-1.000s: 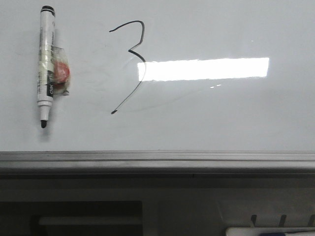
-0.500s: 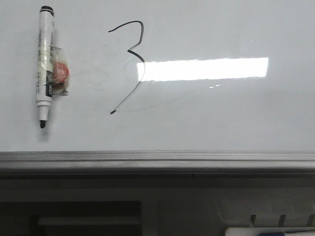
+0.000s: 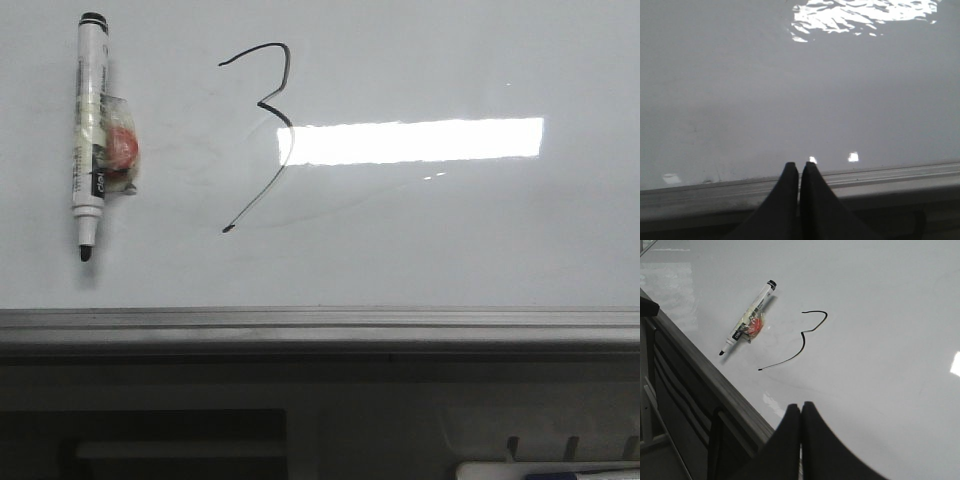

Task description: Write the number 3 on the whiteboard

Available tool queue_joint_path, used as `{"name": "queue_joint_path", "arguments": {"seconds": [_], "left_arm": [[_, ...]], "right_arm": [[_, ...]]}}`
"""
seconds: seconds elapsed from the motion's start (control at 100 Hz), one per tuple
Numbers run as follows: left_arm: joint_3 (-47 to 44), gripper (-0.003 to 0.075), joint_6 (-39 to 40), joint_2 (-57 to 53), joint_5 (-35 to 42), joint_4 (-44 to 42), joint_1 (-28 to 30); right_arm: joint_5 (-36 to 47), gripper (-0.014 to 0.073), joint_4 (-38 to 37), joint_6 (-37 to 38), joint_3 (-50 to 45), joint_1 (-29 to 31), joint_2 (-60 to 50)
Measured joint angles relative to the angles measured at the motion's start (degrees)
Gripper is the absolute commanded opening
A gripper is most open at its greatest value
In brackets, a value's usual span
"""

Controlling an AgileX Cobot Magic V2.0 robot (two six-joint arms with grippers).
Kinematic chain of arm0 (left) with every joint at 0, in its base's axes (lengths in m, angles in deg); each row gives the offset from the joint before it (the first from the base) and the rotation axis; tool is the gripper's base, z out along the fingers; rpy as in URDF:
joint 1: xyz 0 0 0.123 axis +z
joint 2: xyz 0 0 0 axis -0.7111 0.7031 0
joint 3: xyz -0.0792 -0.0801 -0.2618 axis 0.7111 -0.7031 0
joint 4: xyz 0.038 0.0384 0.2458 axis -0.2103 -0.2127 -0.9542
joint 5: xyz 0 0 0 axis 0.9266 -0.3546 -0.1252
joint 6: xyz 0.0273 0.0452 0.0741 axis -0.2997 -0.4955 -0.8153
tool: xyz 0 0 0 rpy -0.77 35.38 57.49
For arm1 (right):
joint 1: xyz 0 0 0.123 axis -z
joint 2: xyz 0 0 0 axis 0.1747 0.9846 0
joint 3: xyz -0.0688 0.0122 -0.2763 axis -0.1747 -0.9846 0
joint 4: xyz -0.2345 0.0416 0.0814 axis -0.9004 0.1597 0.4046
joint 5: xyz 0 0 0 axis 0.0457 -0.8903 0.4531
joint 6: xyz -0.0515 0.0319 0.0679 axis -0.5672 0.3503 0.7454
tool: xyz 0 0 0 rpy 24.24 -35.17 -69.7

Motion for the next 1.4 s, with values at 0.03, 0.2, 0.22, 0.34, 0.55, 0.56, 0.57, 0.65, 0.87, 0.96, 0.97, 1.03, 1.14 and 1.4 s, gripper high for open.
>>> {"name": "queue_joint_path", "arguments": {"seconds": [0.03,0.2,0.22,0.34,0.55,0.56,0.57,0.65,0.87,0.96,0.97,1.03,1.14,1.4], "left_arm": [[0.0,-0.0021,0.0,0.0,0.0,0.0,0.0],[0.0,-0.002,0.0,0.0,-0.1,0.0,0.0],[0.0,-0.0021,0.0,0.0,-0.1,0.0,0.0],[0.0,-0.002,0.04,0.0,-0.1,0.0,0.0],[0.0,-0.002,0.04,0.0,-0.1,0.0,0.0],[0.0,-0.0021,0.04,0.0,-0.1,0.0,0.0],[0.0,-0.0021,0.04,0.0,-0.1,0.0,0.0],[0.0,-0.0021,0.13,0.0,-0.1,0.0,0.0],[0.0,-0.002,0.13,0.0,-0.1,0.0,0.0],[0.0,-0.0021,0.13,0.0,-0.1,0.0,0.0],[0.0,-0.002,0.13,0.0,-0.1,0.0,0.0],[0.0,-0.0021,0.13,0.0,-0.1,0.0,0.0],[0.0,-0.0021,0.13,0.0,-0.1,0.0,0.0],[0.0,-0.002,0.13,0.0,-0.1,0.0,0.0]], "right_arm": [[0.0,-0.0049,0.0,0.0,0.0,0.0,0.0],[0.0,-0.0049,0.0,0.0,0.0,0.0,0.0],[0.0,-0.0049,0.0,0.0,0.0,0.0,0.0],[0.0,-0.0049,0.0,0.0,0.0,0.0,0.0],[0.0,-0.0049,0.0,0.0,0.0,0.0,0.0],[0.0,-0.0049,0.0,0.0,0.0,0.0,0.0],[0.0,-0.0049,0.0,0.0,0.0,0.0,0.0],[0.0,-0.0049,0.0,0.0,0.0,0.0,0.0],[0.0,-0.0049,0.0,0.0,0.0,0.0,0.0],[0.0,-0.0049,0.0,0.0,0.0,0.0,0.0],[0.0,-0.0049,0.0,0.0,0.0,0.0,0.0],[0.0,-0.0049,0.0,0.0,0.0,0.0,0.0],[0.0,-0.0049,0.0,0.0,0.0,0.0,0.0],[0.0,-0.0049,-0.1,1.78,0.0,0.0,0.0]]}}
